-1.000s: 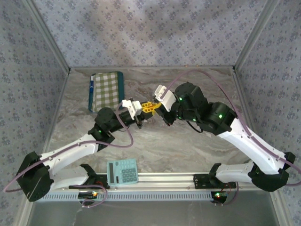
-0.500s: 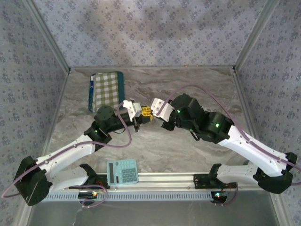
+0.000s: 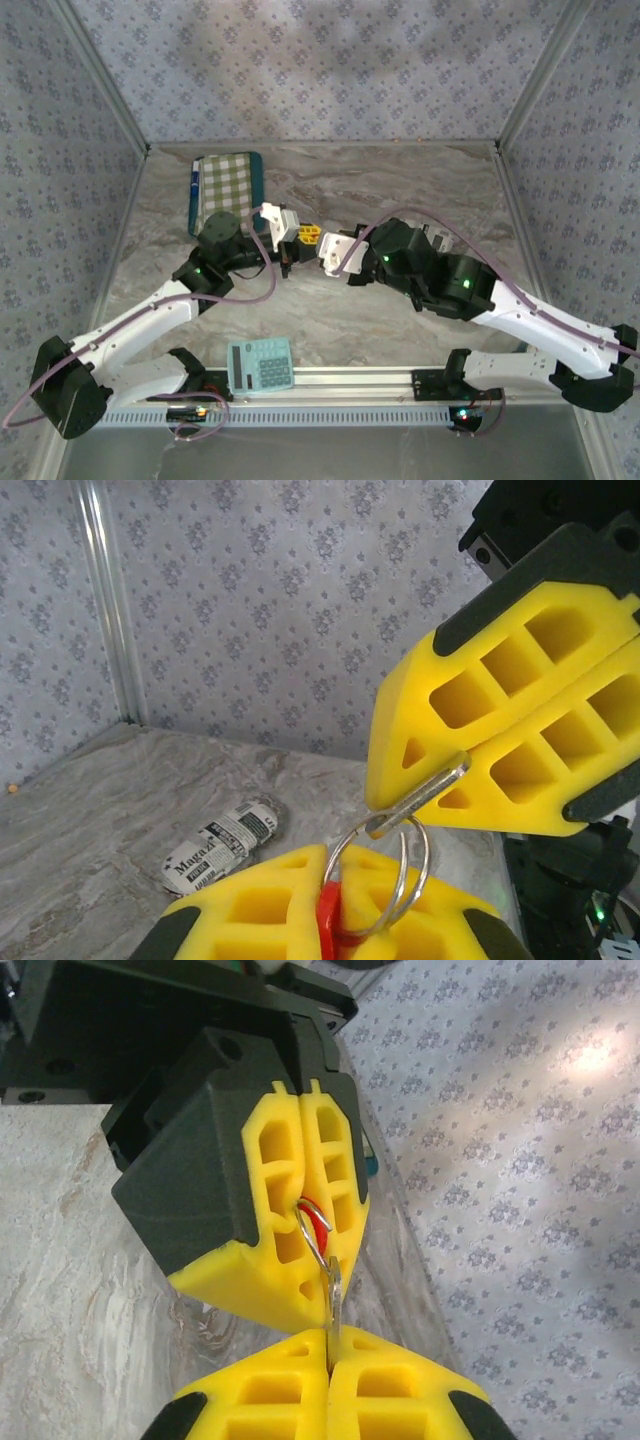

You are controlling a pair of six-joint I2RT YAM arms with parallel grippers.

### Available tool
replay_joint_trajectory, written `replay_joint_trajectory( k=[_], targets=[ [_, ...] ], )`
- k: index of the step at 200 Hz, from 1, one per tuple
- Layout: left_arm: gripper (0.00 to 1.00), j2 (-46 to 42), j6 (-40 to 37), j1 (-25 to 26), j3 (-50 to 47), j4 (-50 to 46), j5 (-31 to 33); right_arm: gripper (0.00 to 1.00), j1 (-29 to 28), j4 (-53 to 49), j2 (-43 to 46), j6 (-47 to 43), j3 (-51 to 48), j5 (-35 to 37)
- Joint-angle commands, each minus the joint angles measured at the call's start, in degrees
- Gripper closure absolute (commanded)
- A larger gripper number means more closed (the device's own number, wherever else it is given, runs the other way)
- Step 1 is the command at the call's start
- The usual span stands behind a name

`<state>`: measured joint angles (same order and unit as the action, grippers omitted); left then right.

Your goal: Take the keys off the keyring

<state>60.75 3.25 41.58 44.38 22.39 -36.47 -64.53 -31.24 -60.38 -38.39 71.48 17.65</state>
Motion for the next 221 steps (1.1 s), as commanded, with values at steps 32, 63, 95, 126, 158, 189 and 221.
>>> replay_joint_trajectory(
  k=[32, 63, 95, 126, 158, 189, 221],
  targets=[
    [1.00, -0.4, 4.0, -2.6, 5.3, 2.6, 2.4, 1.00, -2.0, -11.2, 0.0, -6.5, -2.1, -1.5],
    [1.00, 0.1, 4.2, -2.7, 5.8, 2.1, 1.9, 1.00, -3.1, -9.5, -1.9, -7.2, -2.2, -0.4],
    [1.00, 0.7, 4.7, -2.4, 6.2, 1.7, 0.7, 1.00, -3.5, -5.4, -3.8, -7.2, -2.1, 1.4],
    [1.00, 0.5, 3.9, -2.1, 6.3, 0.5, 0.5, 1.00, -3.8, -1.9, -5.3, -7.5, -2.2, 2.0],
    [1.00, 0.9, 3.1, -1.2, 7.1, -1.0, -0.1, 1.00, -4.0, 0.1, -7.3, -7.2, -1.4, 2.7],
    [1.00, 1.3, 2.8, -0.9, 7.3, -1.0, -0.5, 1.00, -4.6, 1.8, -7.7, -7.7, -1.9, 2.1],
    [1.00, 1.8, 2.2, 0.0, 7.9, -1.7, -0.7, 1.00, -4.9, 2.2, -8.2, -8.5, -2.0, 0.0]
  ],
)
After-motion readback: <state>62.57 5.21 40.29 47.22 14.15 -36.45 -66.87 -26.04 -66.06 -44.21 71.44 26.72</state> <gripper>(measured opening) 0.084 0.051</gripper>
